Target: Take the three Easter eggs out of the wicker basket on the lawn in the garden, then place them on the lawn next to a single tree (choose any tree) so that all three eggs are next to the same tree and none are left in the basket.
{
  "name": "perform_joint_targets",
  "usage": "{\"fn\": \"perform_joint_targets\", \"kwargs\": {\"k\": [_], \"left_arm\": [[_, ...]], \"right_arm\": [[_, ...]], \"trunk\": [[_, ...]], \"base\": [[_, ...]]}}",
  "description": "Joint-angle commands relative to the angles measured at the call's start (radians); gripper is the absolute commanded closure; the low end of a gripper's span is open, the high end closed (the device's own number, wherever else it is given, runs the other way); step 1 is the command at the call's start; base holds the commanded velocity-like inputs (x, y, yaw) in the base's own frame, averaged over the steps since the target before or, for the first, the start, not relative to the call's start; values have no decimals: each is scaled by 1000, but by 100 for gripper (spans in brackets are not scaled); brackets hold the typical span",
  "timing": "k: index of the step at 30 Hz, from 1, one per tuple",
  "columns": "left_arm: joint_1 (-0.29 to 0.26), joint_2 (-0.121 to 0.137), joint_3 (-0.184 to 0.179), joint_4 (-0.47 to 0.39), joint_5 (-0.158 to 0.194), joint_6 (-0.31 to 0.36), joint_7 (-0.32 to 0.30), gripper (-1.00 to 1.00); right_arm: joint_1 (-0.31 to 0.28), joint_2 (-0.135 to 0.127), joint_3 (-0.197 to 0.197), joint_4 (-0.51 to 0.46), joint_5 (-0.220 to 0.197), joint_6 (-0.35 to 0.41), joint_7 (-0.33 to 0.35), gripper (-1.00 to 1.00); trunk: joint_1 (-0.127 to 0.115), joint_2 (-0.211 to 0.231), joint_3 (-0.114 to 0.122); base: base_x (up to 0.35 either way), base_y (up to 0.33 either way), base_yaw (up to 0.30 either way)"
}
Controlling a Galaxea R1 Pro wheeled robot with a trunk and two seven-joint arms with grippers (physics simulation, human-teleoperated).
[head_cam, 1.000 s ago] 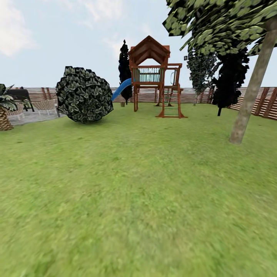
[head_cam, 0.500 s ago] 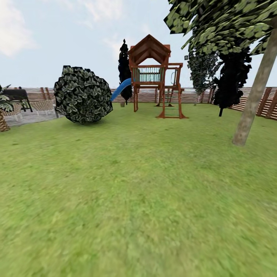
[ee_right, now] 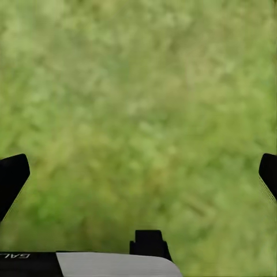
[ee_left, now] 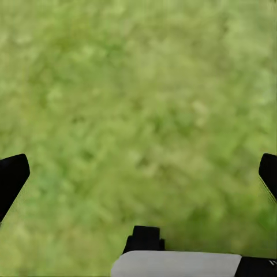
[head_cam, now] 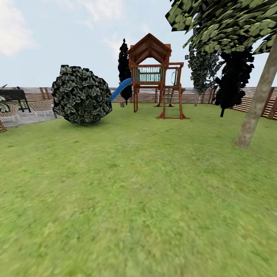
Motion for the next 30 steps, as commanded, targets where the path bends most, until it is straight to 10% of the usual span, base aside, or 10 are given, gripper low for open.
{"fn": "perform_joint_targets", "kwargs": {"k": [1,30], "left_arm": [[0,0,1,-1,-1,-2,3,-100],[0,-3,-3,-1,-1,-2,3,-100]], "right_arm": [[0,0,0,1,1,-3,-1,-100],[0,0,1,-3,1,-3,-1,-100]], "trunk": [[1,0,-1],[1,0,-1]], "base": [[335,0,0],[335,0,0]]}}
